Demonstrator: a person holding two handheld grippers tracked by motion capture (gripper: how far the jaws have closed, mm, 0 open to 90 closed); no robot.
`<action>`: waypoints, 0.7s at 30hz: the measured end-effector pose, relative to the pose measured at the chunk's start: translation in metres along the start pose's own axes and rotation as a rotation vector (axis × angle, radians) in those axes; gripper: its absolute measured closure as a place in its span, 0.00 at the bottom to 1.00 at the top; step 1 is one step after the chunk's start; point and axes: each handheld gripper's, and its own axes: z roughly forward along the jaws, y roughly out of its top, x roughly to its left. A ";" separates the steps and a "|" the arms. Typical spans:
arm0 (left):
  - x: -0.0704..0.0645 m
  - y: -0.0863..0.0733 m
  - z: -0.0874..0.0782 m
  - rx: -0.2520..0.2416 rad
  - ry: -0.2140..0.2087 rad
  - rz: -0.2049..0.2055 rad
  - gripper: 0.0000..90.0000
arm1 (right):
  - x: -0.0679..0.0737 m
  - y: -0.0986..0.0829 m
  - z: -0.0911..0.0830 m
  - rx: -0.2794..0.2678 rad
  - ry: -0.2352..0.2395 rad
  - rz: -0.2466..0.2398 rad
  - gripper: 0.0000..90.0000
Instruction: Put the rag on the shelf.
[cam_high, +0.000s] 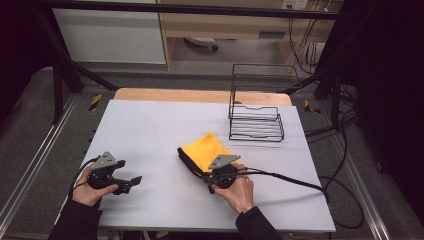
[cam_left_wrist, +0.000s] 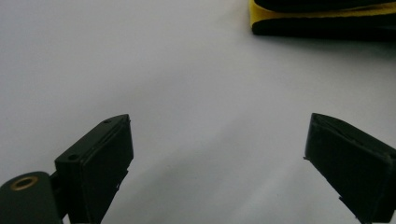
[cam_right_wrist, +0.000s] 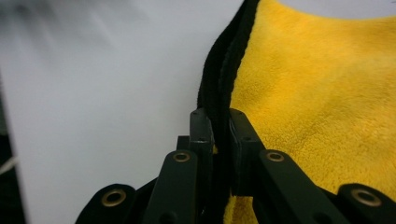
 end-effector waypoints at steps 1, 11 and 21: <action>0.000 0.000 0.000 0.000 0.000 -0.001 0.08 | 0.004 0.001 0.000 -0.003 0.023 0.006 0.92; 0.001 0.000 -0.001 -0.002 0.002 0.001 0.08 | 0.035 0.012 0.025 0.071 0.042 -0.011 0.90; 0.000 0.000 -0.001 -0.001 0.001 0.003 0.08 | -0.011 0.010 -0.011 -0.059 -0.055 -0.001 0.51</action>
